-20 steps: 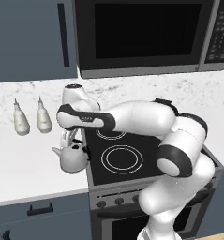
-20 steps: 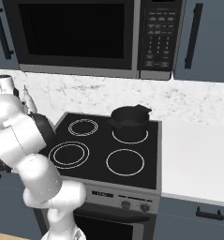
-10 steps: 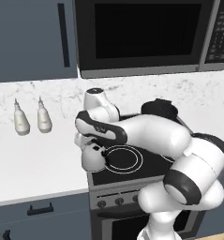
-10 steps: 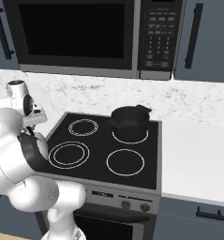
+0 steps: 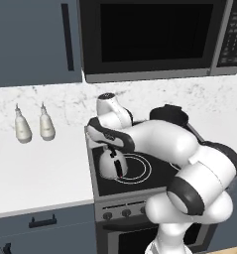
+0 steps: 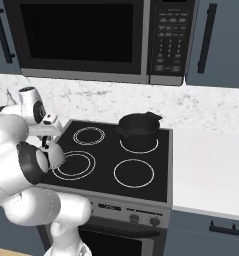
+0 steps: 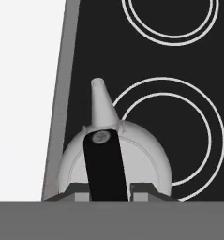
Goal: Pick the kettle from the counter and place it on a stove burner. Then turn the burner on.
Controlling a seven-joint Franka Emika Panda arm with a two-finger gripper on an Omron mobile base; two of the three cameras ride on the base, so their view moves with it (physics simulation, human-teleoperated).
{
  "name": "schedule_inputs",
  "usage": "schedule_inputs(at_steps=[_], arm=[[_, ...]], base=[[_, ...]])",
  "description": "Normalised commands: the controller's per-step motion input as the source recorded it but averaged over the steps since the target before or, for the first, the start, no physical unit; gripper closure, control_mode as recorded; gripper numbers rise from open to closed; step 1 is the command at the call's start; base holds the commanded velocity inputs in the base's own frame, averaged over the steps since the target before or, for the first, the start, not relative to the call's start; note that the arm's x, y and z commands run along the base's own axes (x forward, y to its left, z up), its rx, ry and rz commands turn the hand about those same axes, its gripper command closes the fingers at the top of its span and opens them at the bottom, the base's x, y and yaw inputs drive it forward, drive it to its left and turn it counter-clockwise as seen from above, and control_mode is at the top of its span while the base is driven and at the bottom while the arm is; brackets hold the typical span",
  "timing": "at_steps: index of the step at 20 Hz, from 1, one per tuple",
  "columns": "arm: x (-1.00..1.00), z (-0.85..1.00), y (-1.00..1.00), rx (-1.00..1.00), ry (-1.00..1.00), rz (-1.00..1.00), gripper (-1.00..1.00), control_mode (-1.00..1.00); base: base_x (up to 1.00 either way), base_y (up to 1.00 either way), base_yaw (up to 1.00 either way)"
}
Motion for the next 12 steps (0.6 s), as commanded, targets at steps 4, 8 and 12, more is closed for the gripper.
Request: schedule_inputs(at_steps=[4,8,12], arm=[[0.54,-0.06,-0.45,0.02,0.0,-0.2,1.0,-1.0],[0.76,-0.21,-0.5,0.05,0.0,-0.15,1.0,-1.0],[0.42,-0.15,-0.27,0.0,0.0,-0.08,1.0,-1.0]], base=[[0.0,0.0,0.0],[0.0,0.0,0.0],[0.0,0.0,0.0]])
